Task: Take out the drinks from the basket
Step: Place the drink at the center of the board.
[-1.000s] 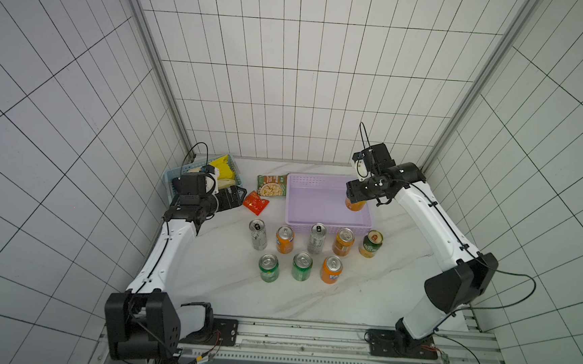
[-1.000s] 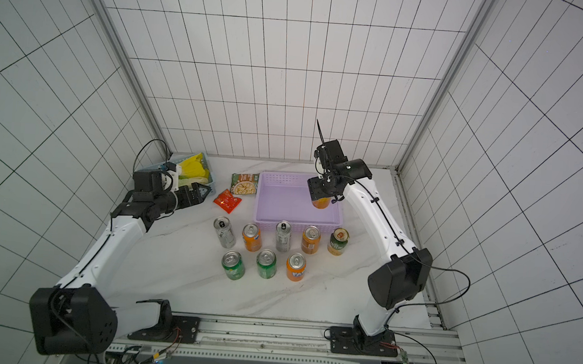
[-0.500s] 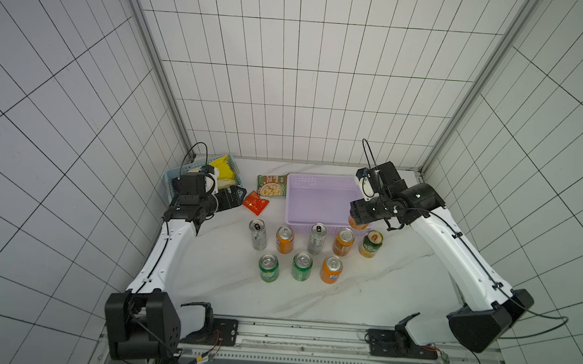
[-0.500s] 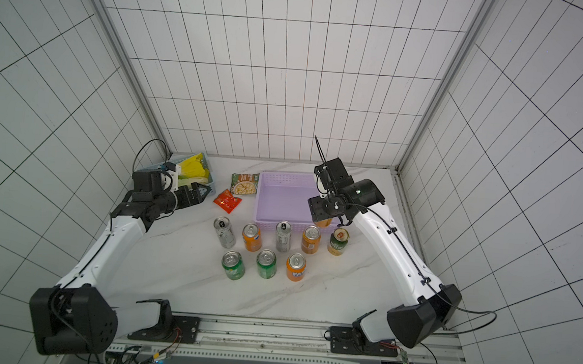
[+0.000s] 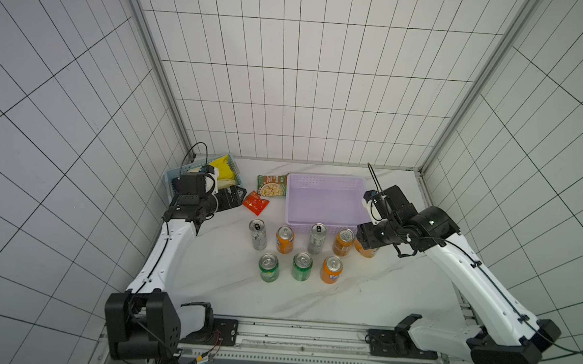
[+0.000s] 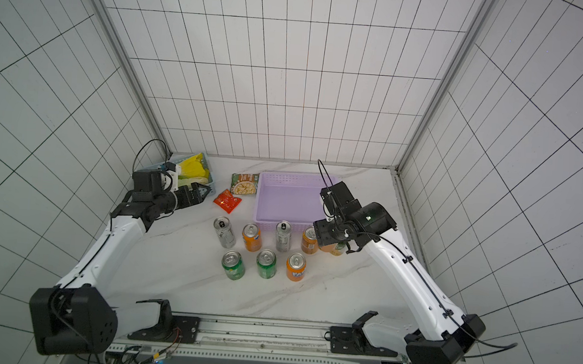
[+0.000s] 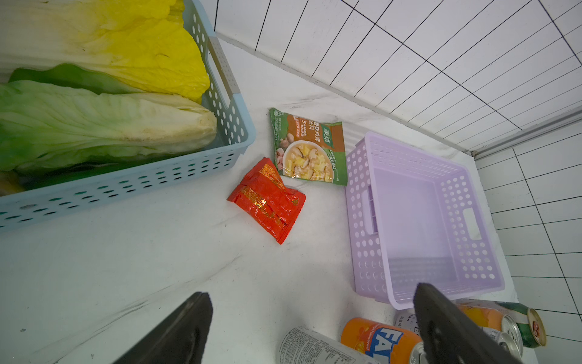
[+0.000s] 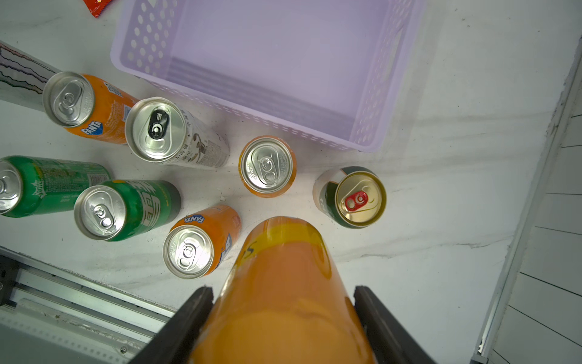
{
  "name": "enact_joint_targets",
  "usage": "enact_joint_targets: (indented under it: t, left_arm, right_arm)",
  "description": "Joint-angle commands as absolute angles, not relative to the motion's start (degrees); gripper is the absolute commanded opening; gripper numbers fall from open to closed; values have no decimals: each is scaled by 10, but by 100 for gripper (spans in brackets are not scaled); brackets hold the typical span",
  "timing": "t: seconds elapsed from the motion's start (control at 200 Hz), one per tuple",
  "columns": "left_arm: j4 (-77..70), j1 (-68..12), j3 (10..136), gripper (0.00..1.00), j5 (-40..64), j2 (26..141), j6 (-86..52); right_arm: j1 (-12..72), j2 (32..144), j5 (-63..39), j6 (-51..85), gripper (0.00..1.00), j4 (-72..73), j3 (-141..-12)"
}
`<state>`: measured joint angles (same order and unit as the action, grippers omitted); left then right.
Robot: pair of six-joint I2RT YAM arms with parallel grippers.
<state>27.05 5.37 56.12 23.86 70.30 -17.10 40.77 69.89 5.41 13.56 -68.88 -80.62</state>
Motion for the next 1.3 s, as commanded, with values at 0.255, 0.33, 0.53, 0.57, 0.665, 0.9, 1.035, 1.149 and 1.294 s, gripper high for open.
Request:
enact_joint_targets:
  t: [0.255,0.33,0.53,0.57,0.665,0.9,1.035,1.149,1.294]
  left_arm:
    - [265,57,570,98,239,702,-169]
    - [265,57,570,98,240,703,-169]
    - [266,57,570,98,238,702,-167]
    - [266,56,570,98,238,702,-167]
    - [266,57,570,98,238,703,-167]
    - [266,57,570,98,238,702,-167]
    - [267,57,570,98,237,703,-166]
    - [266,57,570,98,237,702,-166]
    - [267,57,570,98,237,703,-166]
  right_arm:
    - [419,629,43,195,67,-653,-702]
    - [420,619,40,203,67,-633,-672]
    - [421,603,37,224,67,-585,-596]
    - [420,602,37,228,67,-578,-585]
    - [421,599,40,237,67,-559,-557]
    - [421,593,40,254,67,-505,-497]
    - [421,594,41,259,67,-486,-477]
    - [420,596,46,260,67,-472,-463]
    - [420,596,55,264,67,-452,-443]
